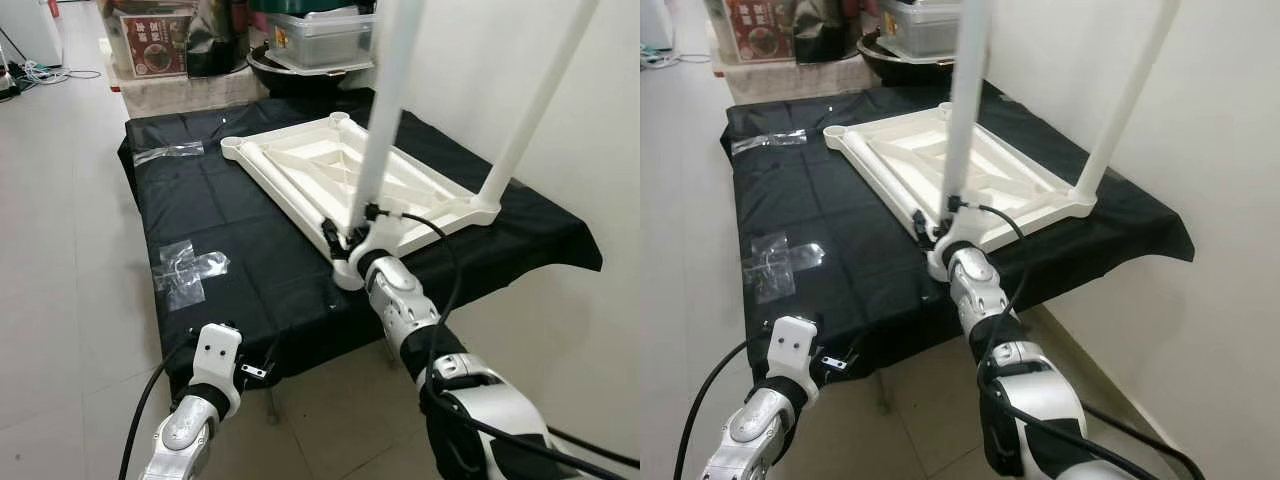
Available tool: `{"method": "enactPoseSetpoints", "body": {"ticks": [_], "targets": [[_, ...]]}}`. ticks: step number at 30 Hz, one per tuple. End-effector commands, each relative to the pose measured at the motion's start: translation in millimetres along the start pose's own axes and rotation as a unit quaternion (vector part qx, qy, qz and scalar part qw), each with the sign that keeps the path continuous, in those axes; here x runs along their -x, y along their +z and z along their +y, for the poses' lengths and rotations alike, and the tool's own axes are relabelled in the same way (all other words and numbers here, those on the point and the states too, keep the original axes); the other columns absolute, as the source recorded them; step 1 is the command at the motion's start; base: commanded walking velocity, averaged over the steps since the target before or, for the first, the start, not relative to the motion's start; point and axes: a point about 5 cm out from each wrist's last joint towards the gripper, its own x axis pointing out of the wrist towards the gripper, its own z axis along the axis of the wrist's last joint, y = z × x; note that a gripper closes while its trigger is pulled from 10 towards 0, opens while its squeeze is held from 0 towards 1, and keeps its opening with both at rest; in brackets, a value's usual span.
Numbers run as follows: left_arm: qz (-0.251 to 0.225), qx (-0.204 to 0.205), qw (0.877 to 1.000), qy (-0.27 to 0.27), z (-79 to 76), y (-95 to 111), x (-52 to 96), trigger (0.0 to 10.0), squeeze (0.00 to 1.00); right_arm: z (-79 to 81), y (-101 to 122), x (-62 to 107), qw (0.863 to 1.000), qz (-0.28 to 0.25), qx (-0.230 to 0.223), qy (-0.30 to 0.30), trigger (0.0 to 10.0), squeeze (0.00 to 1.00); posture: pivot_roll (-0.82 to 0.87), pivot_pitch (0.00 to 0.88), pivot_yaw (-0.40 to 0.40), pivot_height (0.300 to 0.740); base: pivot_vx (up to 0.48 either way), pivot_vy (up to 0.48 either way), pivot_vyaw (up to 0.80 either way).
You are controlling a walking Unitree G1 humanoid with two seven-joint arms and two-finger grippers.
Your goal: Building children table
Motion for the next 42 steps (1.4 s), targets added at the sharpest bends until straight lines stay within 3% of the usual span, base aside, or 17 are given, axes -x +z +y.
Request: {"method": "enactPoseSetpoints", "body": {"ticks": [1,5,8,14,15,16,18,19,21,23,24,26,29,31,33,35,42], "targets": [[-0.004,-0.001,1.0,0.006,1.5,1.1,-1.1,10.0,0.0,29.1,18.9,-3.0,0.983,-0.031,0.025,0.178,10.0,0.0,0.1,0.0,-0.089,0.74,0.0,0.0,0.0],[-0.004,-0.014,1.0,-0.006,0.4,3.4,-4.0,10.0,0.0,47.7,17.6,2.0,0.957,-0.021,0.042,0.286,10.0,0.0,0.1,0.0,-0.085,0.74,0.0,0.0,0.0],[-0.004,-0.014,1.0,-0.006,0.4,3.4,-4.0,10.0,0.0,47.7,17.6,2.0,0.957,-0.021,0.042,0.286,10.0,0.0,0.1,0.0,-0.085,0.74,0.0,0.0,0.0],[0.009,-0.006,1.0,-0.001,-1.2,-6.7,2.8,10.0,0.0,79.6,-16.6,7.0,0.931,0.038,0.086,0.352,10.0,0.0,0.13,0.0,-0.111,0.74,0.0,0.0,0.0],[0.004,-0.005,1.0,0.003,-2.3,-5.7,3.2,10.0,0.0,78.7,-19.1,6.8,0.932,0.043,0.089,0.349,8.5,0.0,0.13,0.0,-0.116,0.74,0.0,0.0,0.0],[-0.004,0.0,1.0,0.012,-1.3,-3.5,2.8,10.0,0.0,75.9,-21.3,7.2,0.93,0.052,0.094,0.352,4.2,0.0,0.13,0.0,-0.121,0.74,0.0,0.0,0.0],[-0.009,0.004,1.0,0.017,-0.3,-1.9,2.5,10.0,0.0,73.9,-22.8,7.6,0.928,0.057,0.098,0.354,4.2,0.0,0.13,0.0,-0.121,0.74,0.0,0.0,0.0],[-0.012,0.008,1.0,0.02,1.5,0.0,1.0,10.0,0.0,69.8,-24.4,8.2,0.928,0.063,0.108,0.351,0.0,0.0,0.13,0.0,-0.124,0.74,0.0,0.0,0.0],[-0.011,0.005,1.0,0.014,1.8,1.4,-0.9,10.0,0.0,64.6,-27.4,7.7,0.932,0.079,0.119,0.334,0.0,0.0,0.13,0.0,-0.122,0.74,0.0,0.0,0.0],[-0.002,-0.006,1.0,0.001,-1.5,-2.0,-1.7,10.0,0.0,44.6,-30.4,1.4,0.963,0.109,0.125,0.211,0.0,0.0,0.11,0.0,-0.108,0.74,0.0,0.0,0.0],[-0.002,-0.006,1.0,0.001,-1.5,-2.0,-1.7,10.0,0.0,44.6,-30.4,1.4,0.963,0.109,0.125,0.211,0.0,0.0,0.11,0.0,-0.108,0.74,0.0,0.0,0.0],[0.005,0.0,1.0,0.003,-0.4,-5.8,-0.4,10.0,0.0,17.3,-31.9,-0.9,0.987,0.126,0.091,0.041,0.0,0.0,0.1,0.0,-0.102,0.74,0.0,0.0,0.0],[0.005,0.0,1.0,0.003,-0.4,-5.8,-0.4,10.0,0.0,17.3,-31.9,-0.9,0.987,0.126,0.091,0.041,0.0,0.0,0.1,0.0,-0.102,0.74,0.0,0.0,0.0],[0.003,-0.003,1.0,-0.001,-2.6,-5.5,0.3,10.0,0.0,-31.3,-41.8,14.9,0.964,0.144,0.027,-0.22,0.0,0.0,0.1,0.0,-0.098,0.74,0.0,0.0,0.0],[0.003,-0.003,1.0,-0.001,-2.6,-5.5,0.3,10.0,0.0,-31.3,-41.8,14.9,0.964,0.144,0.027,-0.22,0.0,0.0,0.1,0.0,-0.098,0.74,0.0,0.0,0.0],[-0.009,0.003,1.0,0.006,-0.3,0.4,-2.7,10.0,0.0,-57.8,-50.1,33.6,0.922,0.147,0.023,-0.358,0.0,0.0,0.09,0.0,-0.096,0.74,0.0,0.0,0.0],[0.001,-0.02,1.0,-0.02,-3.8,0.0,-6.1,10.0,0.0,-59.6,-52.2,38.1,0.917,0.139,0.051,-0.37,0.0,0.0,0.06,0.0,-0.068,0.74,0.0,0.0,0.0]]}}
